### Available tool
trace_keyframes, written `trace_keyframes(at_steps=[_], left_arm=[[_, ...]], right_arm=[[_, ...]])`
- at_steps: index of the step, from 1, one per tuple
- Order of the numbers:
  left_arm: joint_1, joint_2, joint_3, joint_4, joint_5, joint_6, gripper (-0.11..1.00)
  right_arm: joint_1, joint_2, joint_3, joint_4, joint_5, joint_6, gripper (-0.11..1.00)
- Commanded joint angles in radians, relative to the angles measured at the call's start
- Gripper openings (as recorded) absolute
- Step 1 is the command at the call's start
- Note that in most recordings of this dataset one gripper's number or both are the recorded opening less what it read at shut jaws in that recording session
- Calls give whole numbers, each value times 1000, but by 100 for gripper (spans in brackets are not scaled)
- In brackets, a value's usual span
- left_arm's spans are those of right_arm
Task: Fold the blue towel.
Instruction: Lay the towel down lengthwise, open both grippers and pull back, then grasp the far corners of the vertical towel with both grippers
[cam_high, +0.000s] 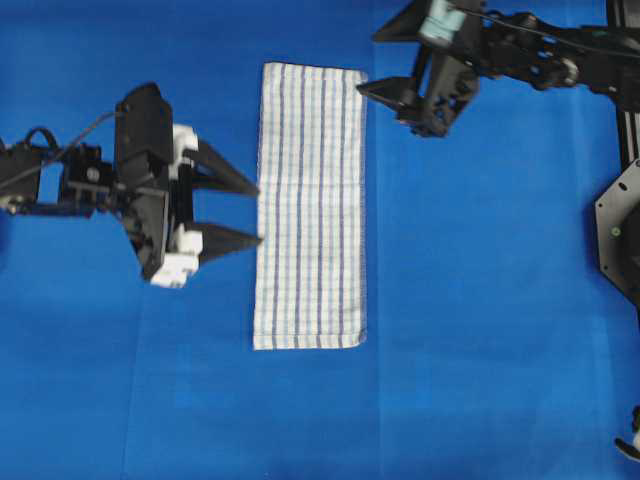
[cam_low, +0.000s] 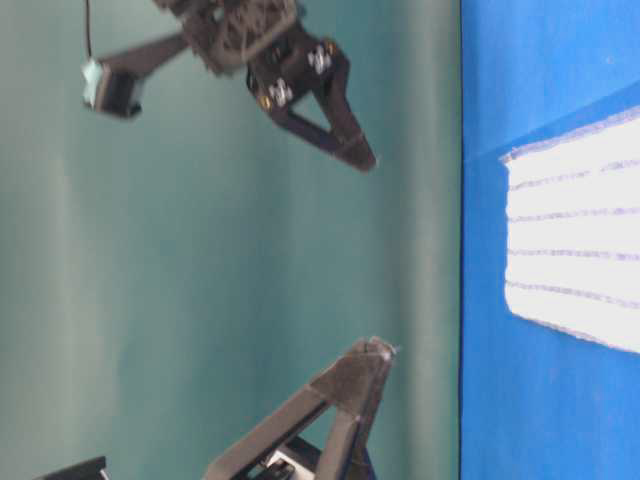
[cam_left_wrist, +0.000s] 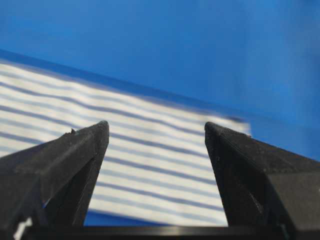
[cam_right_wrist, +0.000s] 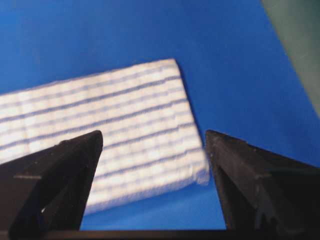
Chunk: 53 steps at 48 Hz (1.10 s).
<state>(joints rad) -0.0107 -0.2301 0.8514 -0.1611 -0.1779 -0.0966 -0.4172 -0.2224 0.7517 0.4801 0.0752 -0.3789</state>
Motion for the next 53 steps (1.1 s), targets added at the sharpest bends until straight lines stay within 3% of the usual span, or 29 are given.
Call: trace_keyframes(at_steps=[1, 8, 19, 35, 53], left_arm=[[54, -23, -9, 3, 12, 51, 71], [117, -25, 2, 3, 20, 114, 71], [149, -23, 23, 3, 15, 123, 71], [169, -14, 11, 3, 5, 129, 71], [339, 106, -54, 3, -17, 181, 71]], right_arm=[[6, -63, 32, 20, -20, 12, 85], [20, -117, 92, 29, -41, 38, 85], [29, -140, 141, 31, -69, 64, 85], [29, -126, 130, 29, -86, 64, 85], [-26, 17, 77, 31, -170, 66, 85]])
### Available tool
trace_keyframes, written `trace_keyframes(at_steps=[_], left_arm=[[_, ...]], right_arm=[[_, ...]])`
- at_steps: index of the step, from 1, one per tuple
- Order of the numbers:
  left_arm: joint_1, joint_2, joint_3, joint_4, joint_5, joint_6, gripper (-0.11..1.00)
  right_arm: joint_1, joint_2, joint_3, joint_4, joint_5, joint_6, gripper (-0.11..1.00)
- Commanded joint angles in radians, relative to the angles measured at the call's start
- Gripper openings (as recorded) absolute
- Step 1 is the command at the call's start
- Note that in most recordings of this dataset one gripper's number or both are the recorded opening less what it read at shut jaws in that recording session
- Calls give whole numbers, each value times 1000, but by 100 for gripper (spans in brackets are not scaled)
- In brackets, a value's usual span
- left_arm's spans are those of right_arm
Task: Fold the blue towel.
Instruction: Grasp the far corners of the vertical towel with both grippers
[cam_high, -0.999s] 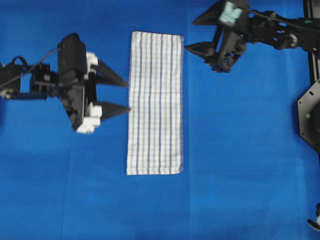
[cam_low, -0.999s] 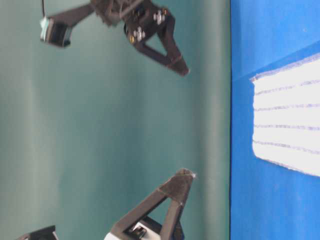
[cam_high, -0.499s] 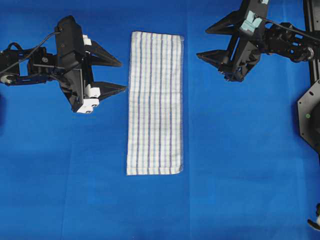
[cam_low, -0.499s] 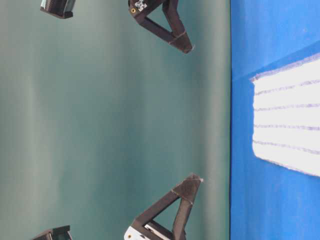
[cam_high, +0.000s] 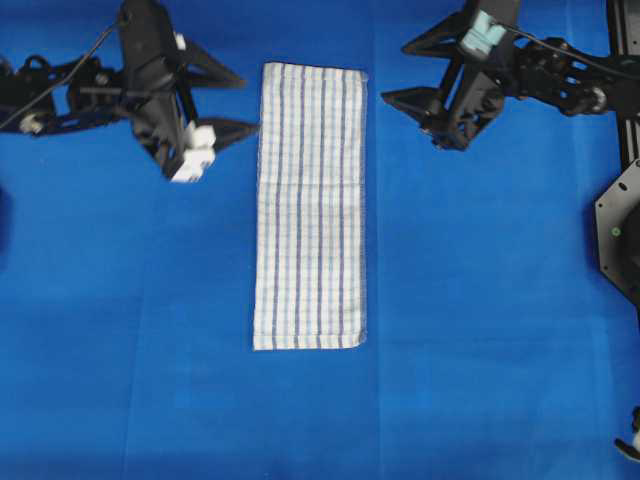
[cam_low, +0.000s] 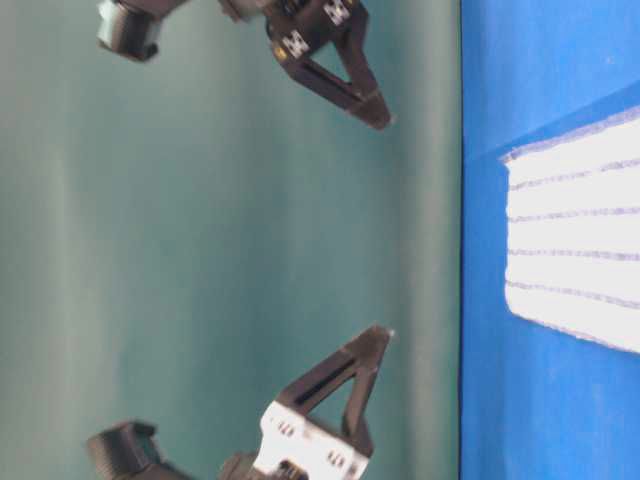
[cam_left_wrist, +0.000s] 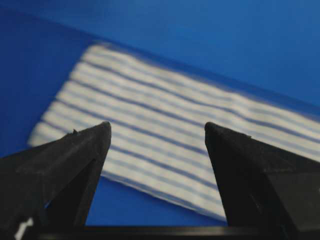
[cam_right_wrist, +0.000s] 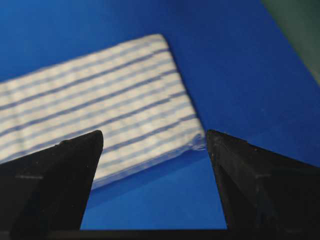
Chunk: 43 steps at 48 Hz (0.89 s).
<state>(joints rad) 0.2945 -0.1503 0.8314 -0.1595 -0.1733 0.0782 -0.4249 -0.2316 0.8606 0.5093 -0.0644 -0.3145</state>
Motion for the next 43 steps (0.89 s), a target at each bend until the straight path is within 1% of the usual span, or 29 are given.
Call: trace_keyframes(at_steps=[1, 8, 16, 25, 31, 43], left_arm=[[43, 41, -37, 2, -28, 8, 71], [100, 155, -64, 2, -92, 9, 71], [141, 262, -101, 2, -146, 8, 70], [163, 357, -144, 2, -172, 8, 70], [170, 399, -164, 2, -184, 8, 70], [178, 454, -176, 0, -215, -2, 70]], right_arm=[[-23, 40, -34, 3, -38, 2, 85], [-43, 140, -57, 26, -87, 2, 84], [-48, 239, -92, 58, -133, 2, 84], [-49, 328, -127, 89, -170, 3, 84], [-46, 376, -140, 120, -181, 3, 84], [-41, 422, -144, 158, -202, 3, 84]])
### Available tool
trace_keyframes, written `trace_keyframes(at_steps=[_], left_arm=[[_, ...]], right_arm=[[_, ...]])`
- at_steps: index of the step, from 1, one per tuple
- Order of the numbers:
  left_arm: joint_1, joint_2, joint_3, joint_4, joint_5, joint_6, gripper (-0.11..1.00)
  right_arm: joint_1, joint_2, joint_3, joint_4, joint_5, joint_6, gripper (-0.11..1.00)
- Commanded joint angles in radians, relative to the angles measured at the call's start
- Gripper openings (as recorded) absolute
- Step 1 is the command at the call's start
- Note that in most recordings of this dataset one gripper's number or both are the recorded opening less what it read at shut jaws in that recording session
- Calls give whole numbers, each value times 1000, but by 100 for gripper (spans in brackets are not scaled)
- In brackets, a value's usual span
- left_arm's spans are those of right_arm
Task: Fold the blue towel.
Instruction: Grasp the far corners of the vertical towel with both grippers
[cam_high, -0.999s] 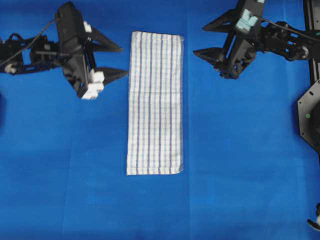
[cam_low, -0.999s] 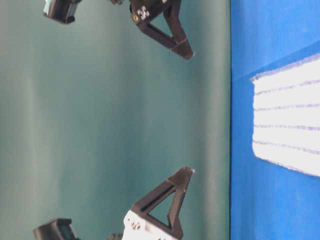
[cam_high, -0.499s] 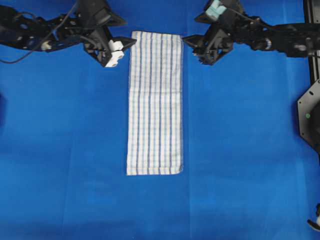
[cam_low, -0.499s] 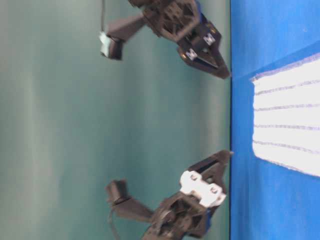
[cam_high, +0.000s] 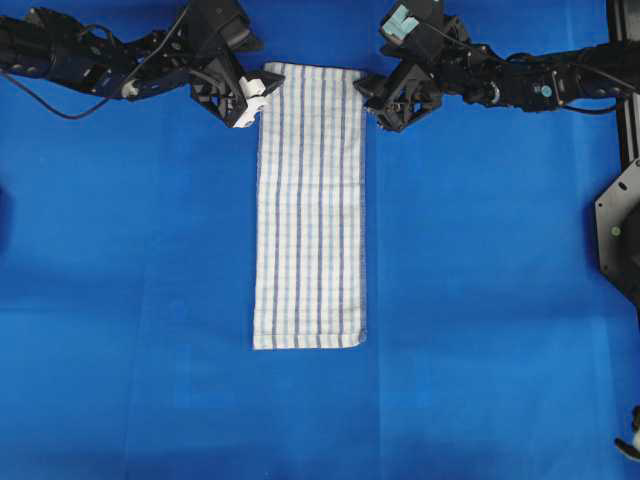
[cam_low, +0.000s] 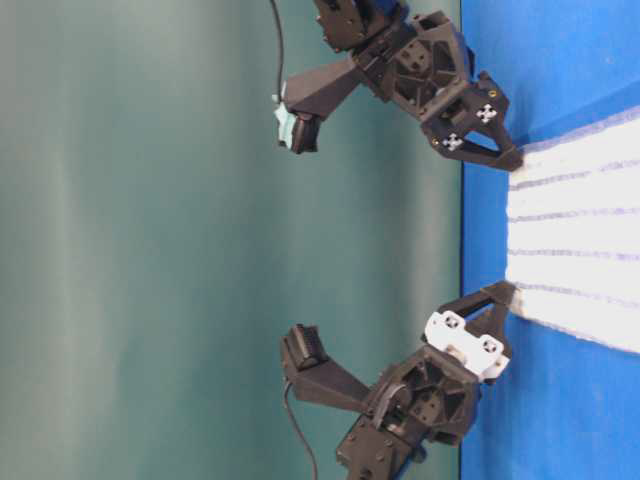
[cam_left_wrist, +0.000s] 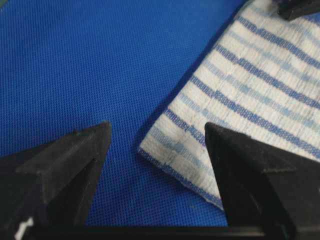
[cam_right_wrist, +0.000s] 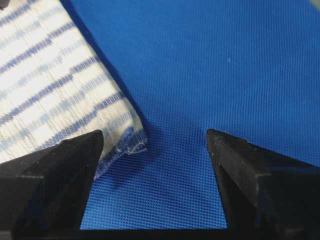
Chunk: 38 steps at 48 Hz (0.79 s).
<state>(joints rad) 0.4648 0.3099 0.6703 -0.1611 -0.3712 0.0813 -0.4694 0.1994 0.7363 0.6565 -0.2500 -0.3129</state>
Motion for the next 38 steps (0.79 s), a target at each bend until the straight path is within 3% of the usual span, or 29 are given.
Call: trace_keyframes(at_steps=[1, 10, 17, 21, 27, 31, 38], left_arm=[[9, -2, -15, 2, -18, -5, 70], [9, 32, -15, 0, -23, -6, 65], [8, 35, -12, -2, -23, -17, 44], [3, 37, -11, -2, -21, -18, 30], [-11, 35, -9, 2, -18, -17, 11], [-20, 35, -9, 2, -20, -15, 7], [-21, 32, -8, 2, -18, -15, 7]], right_arm=[[5, -8, -20, 14, -17, 2, 84], [20, 9, -28, 21, -18, 2, 84], [38, 29, -43, 23, -15, 2, 78], [49, 35, -48, 23, -12, 0, 65], [54, 35, -46, 21, -11, 0, 29], [54, 34, -44, 23, -9, 0, 11], [54, 34, -49, 21, 2, -5, 8]])
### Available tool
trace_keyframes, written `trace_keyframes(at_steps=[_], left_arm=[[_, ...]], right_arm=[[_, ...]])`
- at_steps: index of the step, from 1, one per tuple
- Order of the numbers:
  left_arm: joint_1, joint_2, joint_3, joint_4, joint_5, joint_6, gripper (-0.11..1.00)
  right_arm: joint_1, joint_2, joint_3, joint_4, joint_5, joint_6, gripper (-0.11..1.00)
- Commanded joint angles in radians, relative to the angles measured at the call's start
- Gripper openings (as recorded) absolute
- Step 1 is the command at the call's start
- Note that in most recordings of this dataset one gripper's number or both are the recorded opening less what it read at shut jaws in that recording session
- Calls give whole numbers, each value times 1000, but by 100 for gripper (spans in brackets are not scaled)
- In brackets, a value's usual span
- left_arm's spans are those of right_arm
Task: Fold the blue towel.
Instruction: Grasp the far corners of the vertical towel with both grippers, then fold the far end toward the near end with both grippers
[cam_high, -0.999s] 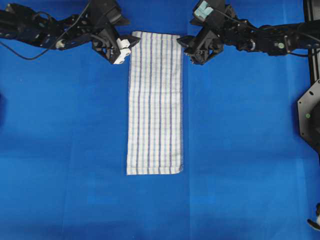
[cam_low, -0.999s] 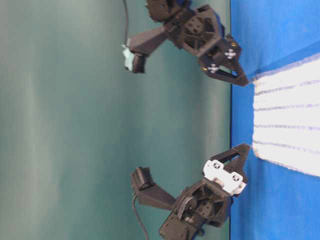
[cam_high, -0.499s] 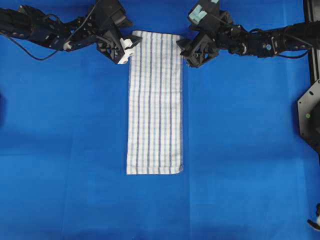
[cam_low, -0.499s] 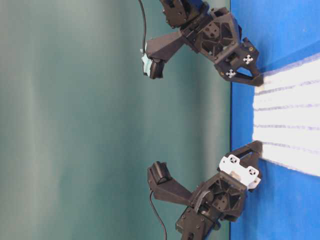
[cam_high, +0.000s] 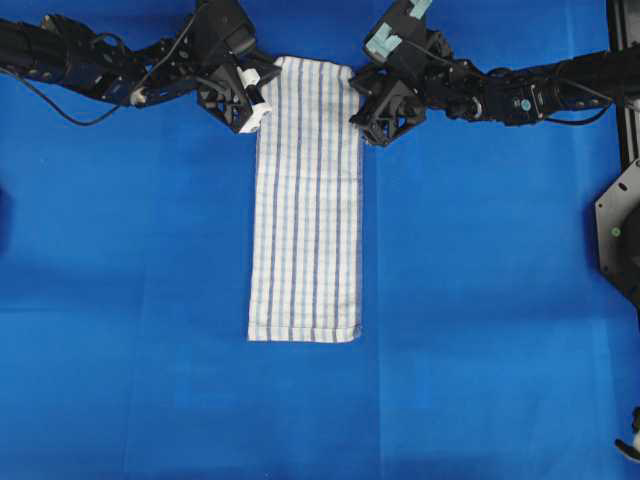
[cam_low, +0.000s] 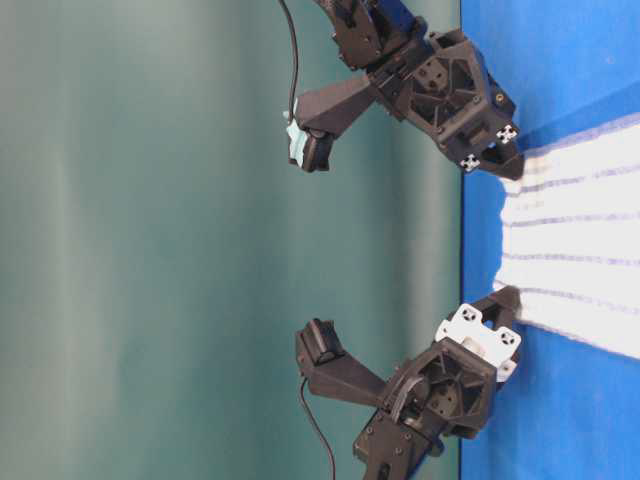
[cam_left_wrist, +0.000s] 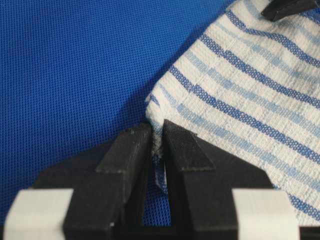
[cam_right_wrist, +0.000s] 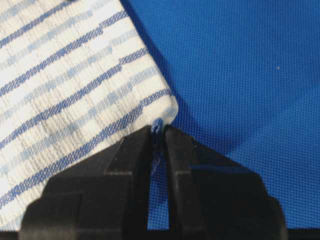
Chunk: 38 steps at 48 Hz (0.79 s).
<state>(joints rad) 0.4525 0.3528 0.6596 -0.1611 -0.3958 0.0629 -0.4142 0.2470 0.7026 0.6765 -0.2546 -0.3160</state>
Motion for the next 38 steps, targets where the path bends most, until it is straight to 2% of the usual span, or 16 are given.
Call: trace_keyframes(at_steps=[1, 14, 26, 38], left_arm=[[-11, -8, 3, 2, 5, 3, 7], [-11, -38, 3, 3, 8, 11, 7], [-14, -130, 28, 2, 31, 11, 7], [-26, -167, 51, 3, 32, 12, 7]], right_arm=[[-2, -14, -15, 2, 6, -2, 8], [-8, -44, -15, 0, 5, -11, 8], [-12, -121, 3, -2, 6, -15, 8], [-11, -132, 6, -2, 8, -11, 8]])
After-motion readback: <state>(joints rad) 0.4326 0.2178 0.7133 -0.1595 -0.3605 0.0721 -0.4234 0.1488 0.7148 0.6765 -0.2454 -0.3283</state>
